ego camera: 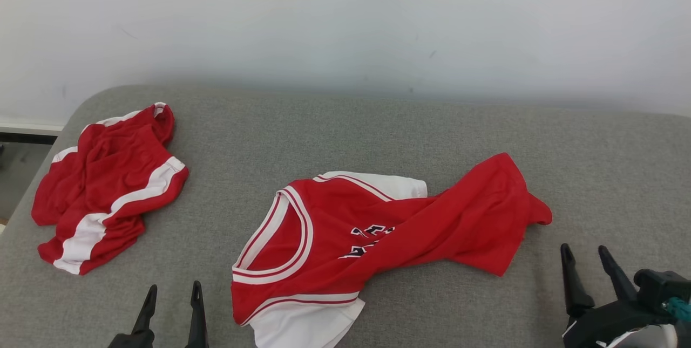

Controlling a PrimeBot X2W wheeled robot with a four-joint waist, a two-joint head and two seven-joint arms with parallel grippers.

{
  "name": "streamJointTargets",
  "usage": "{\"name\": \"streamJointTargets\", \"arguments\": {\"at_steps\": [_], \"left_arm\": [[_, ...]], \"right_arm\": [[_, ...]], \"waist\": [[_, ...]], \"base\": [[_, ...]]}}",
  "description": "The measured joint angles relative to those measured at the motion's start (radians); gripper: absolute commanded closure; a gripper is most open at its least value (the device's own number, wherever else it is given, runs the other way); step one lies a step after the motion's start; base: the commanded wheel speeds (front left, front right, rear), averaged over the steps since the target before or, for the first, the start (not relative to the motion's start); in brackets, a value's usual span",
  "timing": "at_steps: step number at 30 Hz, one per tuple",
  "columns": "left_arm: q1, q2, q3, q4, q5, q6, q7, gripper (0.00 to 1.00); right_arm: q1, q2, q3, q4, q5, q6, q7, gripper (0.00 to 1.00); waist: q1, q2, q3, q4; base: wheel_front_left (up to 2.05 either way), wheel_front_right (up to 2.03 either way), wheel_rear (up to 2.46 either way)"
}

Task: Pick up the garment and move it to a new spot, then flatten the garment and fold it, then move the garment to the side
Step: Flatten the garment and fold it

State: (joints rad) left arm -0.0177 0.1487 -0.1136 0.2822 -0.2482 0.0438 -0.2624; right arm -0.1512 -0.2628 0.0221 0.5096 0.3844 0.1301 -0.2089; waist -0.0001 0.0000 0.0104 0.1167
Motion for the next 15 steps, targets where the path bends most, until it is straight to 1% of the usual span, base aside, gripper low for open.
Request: {"name": "streamJointTargets", "arguments": {"at_steps": [4,7,9,15], "left_arm": [[-0.001,0.001,-0.003,0.002,-0.001,0.0,0.0,0.0],[-0.002,-0.001,-0.009,0.003,-0.001,0.0,0.0,0.0],[-0.003,-0.001,-0.01,0.003,-0.001,0.0,0.0,0.0],[-0.003,0.001,-0.01,0.009,-0.004,0.0,0.0,0.0]], "right_arm": [[0.006,0.022,0.018,-0.03,-0.01,0.0,0.034,0.0],[-0.004,0.039,0.032,-0.027,-0.015,0.0,0.066,0.0],[-0.027,0.047,0.044,-0.004,-0.015,0.0,0.086,0.0],[-0.085,0.066,0.059,0.094,-0.034,0.0,0.083,0.0]], "waist": [[0.0,0.0,-0.001,0.006],[0.0,0.0,-0.001,0.015],[0.0,0.0,0.0,0.021],[0.0002,0.0,0.004,0.044]], "base": [[0.0,0.0,0.0],[0.0,0.0,0.0],[0.0,0.0,0.0],[0.0,0.0,0.0]]}}
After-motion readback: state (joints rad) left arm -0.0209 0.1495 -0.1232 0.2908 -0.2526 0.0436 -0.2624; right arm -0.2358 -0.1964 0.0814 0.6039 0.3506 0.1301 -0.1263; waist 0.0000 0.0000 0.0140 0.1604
